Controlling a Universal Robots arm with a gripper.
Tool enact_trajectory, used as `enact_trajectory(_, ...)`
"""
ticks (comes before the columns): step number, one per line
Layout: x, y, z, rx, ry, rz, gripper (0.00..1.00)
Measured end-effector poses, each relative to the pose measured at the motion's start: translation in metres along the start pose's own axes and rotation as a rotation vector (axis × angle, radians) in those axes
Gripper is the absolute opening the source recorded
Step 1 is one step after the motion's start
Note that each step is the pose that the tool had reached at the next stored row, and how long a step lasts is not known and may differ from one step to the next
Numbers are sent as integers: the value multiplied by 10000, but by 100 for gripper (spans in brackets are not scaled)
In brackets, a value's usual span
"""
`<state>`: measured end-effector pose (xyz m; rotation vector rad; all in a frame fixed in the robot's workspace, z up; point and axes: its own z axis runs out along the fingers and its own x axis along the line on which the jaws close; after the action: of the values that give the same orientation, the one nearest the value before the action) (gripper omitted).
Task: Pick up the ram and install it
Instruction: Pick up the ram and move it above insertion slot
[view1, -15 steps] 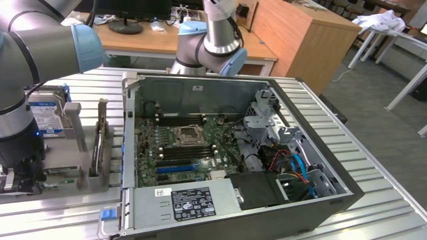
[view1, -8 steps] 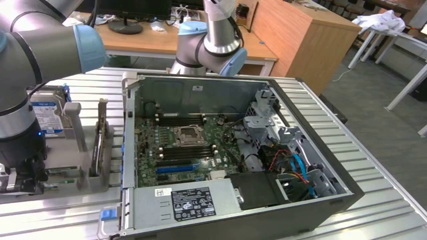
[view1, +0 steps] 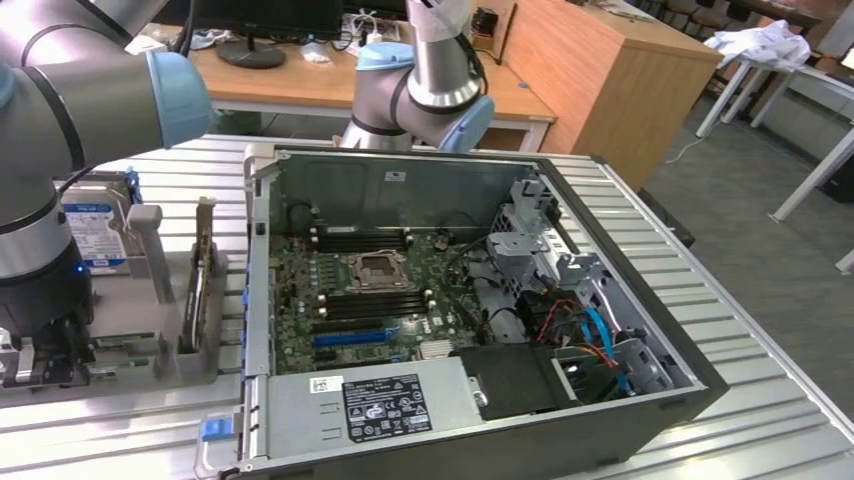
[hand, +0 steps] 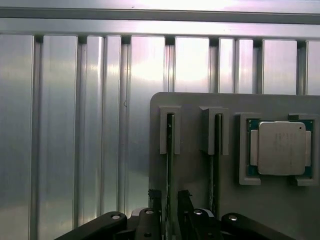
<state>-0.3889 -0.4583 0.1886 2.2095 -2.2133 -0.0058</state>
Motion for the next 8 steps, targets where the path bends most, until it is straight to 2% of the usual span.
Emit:
enact_trajectory(4,0,0,5,0,1,0,25)
enact_trajectory(5,0,0,5,-1,1,0,19)
enact_trajectory(8,0,0,6,-1,1,0,19)
